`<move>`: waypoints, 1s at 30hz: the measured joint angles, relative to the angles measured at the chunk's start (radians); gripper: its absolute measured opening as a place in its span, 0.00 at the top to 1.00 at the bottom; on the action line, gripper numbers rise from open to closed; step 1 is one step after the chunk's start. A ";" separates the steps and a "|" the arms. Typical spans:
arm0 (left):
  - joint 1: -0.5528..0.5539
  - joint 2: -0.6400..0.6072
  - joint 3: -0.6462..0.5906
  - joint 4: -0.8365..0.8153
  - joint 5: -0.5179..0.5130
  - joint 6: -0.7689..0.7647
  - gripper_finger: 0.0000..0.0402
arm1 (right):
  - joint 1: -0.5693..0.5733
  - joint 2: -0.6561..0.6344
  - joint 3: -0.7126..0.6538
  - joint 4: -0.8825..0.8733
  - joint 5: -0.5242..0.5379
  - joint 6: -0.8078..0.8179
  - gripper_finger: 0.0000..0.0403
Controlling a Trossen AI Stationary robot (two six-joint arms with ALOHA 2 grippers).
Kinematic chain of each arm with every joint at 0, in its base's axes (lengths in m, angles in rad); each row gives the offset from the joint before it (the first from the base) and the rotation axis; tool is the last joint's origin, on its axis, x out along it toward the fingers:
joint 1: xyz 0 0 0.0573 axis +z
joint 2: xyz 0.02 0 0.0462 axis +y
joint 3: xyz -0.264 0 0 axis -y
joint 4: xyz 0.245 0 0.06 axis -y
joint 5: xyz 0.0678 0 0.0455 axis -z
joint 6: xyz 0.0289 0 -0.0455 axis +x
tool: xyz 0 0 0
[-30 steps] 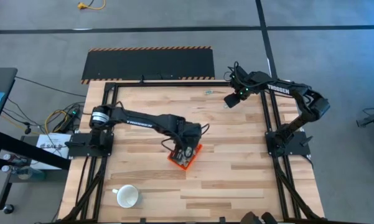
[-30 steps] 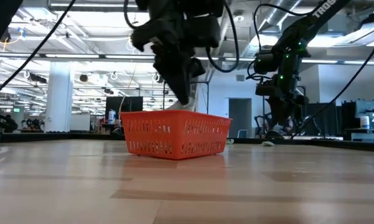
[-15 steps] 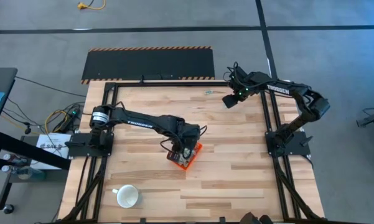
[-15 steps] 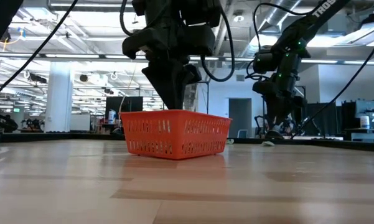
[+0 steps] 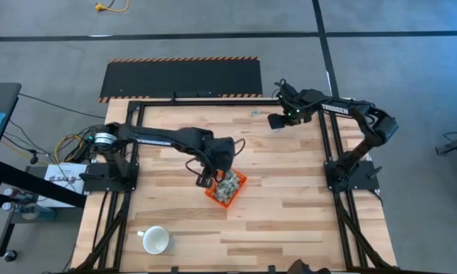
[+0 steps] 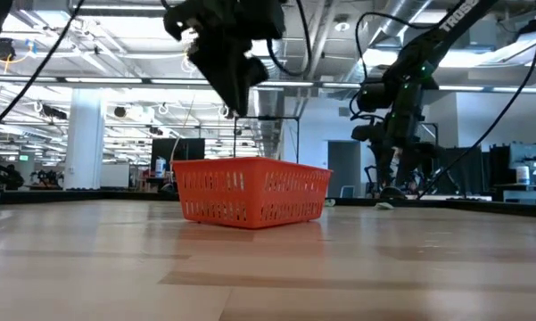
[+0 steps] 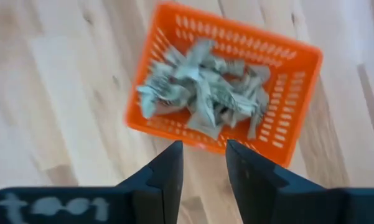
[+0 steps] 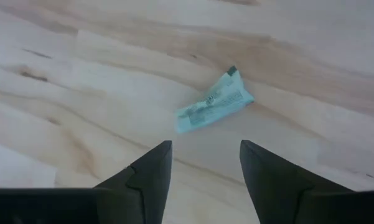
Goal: Pick and place Stevia / Truvia into bins
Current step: Put the stevia packet into the orange bin
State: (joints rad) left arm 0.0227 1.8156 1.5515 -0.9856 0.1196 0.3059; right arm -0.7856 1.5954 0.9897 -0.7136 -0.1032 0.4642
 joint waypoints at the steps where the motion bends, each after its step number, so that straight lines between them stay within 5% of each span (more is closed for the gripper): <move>1: 0.004 -0.024 -0.017 0.025 0.000 0.000 0.73 | 0.000 0.015 0.001 0.011 -0.001 0.007 0.55; 16: 0.077 -0.355 -0.411 0.434 -0.083 0.011 0.75 | 0.013 0.217 0.096 0.006 -0.032 0.170 0.59; 30: 0.129 -0.399 -0.559 0.598 -0.075 0.043 0.75 | 0.060 0.282 0.119 -0.005 0.025 0.277 0.59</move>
State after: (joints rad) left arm 0.1515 1.4170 0.9926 -0.3875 0.0444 0.3492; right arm -0.7256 1.8774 1.1086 -0.7188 -0.0785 0.7409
